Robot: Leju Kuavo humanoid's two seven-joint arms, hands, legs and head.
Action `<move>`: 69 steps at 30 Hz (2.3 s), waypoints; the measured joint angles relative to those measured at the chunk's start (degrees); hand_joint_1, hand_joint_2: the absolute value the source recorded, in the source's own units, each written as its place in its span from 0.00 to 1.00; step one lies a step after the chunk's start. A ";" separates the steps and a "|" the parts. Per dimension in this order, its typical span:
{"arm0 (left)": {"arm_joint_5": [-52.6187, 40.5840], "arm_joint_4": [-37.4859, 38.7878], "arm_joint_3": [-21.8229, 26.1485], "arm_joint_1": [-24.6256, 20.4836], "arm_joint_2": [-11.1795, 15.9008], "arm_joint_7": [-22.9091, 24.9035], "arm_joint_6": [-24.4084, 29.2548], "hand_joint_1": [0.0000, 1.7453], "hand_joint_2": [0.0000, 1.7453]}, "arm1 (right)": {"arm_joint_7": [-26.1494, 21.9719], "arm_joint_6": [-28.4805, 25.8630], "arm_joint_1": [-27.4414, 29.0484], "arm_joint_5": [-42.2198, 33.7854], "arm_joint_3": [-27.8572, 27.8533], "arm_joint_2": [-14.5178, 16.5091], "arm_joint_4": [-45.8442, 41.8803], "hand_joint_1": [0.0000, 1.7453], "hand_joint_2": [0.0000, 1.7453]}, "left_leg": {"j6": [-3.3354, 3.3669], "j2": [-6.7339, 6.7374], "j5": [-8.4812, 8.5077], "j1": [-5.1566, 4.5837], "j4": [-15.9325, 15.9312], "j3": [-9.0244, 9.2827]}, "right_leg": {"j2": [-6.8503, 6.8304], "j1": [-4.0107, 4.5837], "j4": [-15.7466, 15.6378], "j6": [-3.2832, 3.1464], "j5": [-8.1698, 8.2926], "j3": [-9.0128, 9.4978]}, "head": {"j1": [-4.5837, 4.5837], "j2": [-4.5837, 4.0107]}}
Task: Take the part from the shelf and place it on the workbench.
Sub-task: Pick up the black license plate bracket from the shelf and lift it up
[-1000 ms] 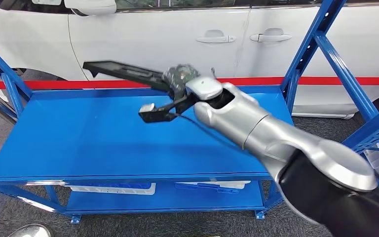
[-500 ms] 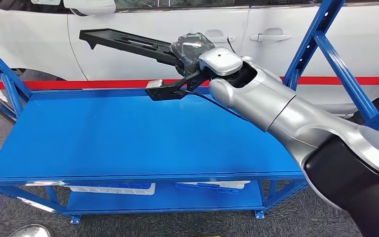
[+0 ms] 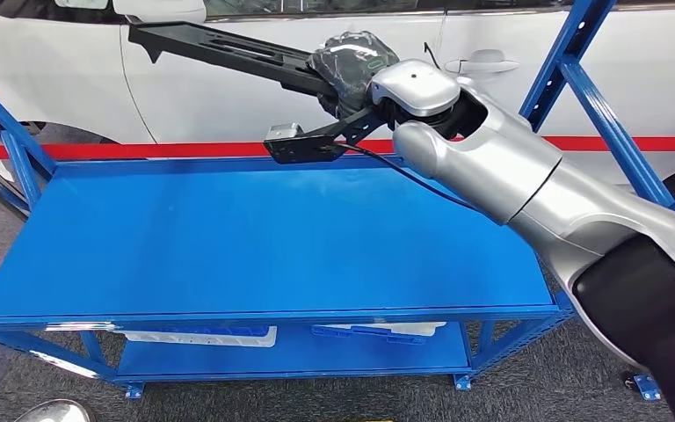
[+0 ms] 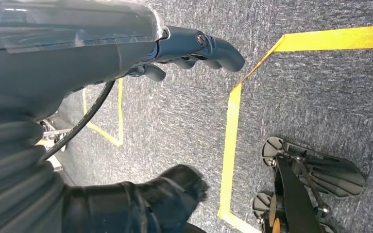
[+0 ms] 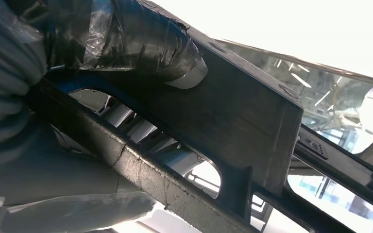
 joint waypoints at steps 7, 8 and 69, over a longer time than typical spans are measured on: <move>-0.48 0.00 0.44 -0.08 -0.05 -0.78 -0.11 0.00 1.00 | 0.90 0.86 -0.45 -0.36 -0.15 -2.17 -3.90 1.00 1.00 | 0.00 0.00 0.00 0.00 0.00 0.00 | 0.00 0.00 0.00 0.00 0.00 0.00 | 0.00 0.00; -0.94 0.00 0.44 -0.10 -0.08 -1.06 -0.22 0.00 1.00 | 1.08 0.82 -0.48 -0.62 -0.19 -2.41 -4.39 1.00 1.00 | 0.00 0.00 0.00 0.00 0.00 0.00 | 0.00 0.00 0.00 0.00 0.00 0.00 | 0.00 -0.01; -2.36 0.00 1.00 -0.43 -0.79 -3.20 -1.51 0.00 1.00 | 0.55 -2.34 5.76 2.30 -1.89 -6.70 -9.23 1.00 1.00 | -0.57 0.07 -0.20 0.09 1.02 0.27 | -0.22 0.28 0.23 -1.50 0.40 -0.16 | -0.02 0.01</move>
